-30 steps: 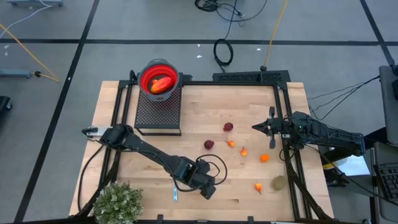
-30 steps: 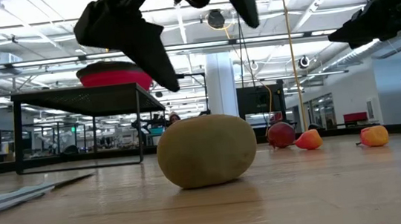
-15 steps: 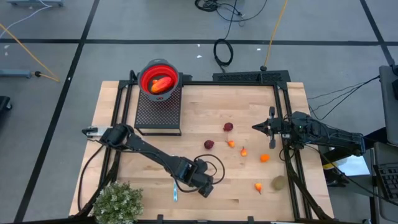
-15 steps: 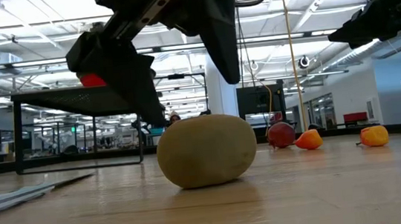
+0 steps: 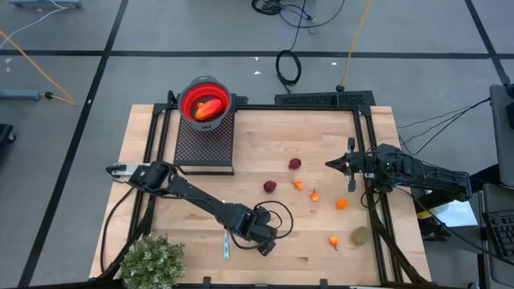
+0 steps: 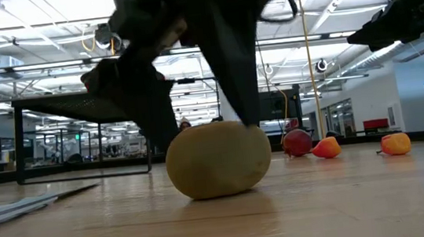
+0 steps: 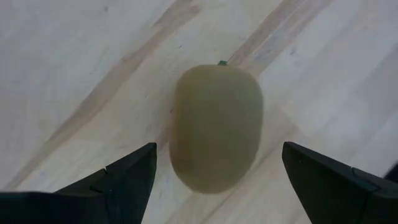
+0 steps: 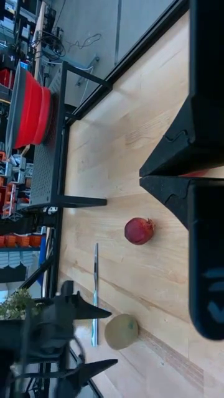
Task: Pick & Place Fruit
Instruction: Put the kiwi into the red strainer bowl on the shelf
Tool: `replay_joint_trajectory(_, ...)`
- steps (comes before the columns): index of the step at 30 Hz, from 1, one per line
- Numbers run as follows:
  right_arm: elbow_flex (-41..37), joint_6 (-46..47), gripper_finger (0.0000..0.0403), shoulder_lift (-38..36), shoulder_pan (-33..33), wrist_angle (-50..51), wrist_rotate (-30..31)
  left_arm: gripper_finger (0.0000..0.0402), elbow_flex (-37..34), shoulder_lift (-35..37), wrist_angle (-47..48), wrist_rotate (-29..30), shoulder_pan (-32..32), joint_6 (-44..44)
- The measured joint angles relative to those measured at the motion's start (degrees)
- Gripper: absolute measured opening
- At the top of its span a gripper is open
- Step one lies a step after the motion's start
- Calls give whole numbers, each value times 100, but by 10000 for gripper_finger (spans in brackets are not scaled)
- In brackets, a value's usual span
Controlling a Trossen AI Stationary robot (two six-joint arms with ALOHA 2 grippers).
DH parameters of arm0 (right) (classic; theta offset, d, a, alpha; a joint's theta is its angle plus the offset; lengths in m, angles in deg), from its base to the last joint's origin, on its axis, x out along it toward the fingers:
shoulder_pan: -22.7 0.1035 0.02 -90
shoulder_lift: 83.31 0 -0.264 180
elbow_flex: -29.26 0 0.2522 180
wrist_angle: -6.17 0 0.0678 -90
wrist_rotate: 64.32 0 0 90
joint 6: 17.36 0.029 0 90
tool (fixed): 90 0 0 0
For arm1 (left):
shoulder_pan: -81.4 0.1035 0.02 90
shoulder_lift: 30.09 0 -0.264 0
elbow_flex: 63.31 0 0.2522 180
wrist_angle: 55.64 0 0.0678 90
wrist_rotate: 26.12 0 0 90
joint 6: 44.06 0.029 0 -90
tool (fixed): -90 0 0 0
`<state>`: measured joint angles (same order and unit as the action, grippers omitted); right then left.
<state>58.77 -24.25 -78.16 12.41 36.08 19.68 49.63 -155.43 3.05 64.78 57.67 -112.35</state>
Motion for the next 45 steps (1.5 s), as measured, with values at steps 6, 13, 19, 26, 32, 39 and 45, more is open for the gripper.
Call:
replay_joint_trajectory(6,0,2,0,-1,-1,2,3,347,-4,-240,4,-179,43,-107)
replay_joint_trajectory(13,0,2,0,-1,1,4,3,341,-2,-223,30,96,43,66)
replay_joint_trajectory(19,0,1,0,0,1,4,2,265,-2,-223,28,232,41,322)
replay_joint_trajectory(26,0,0,0,-1,-1,4,3,174,2,-216,19,236,41,393)
replay_joint_trajectory(32,0,2,0,-1,0,4,3,177,57,-216,47,48,43,598)
replay_joint_trajectory(39,0,135,0,1,0,5,1,180,166,52,44,39,45,1098)
replay_joint_trajectory(45,0,157,0,1,1,36,1,179,166,596,34,332,55,1376)
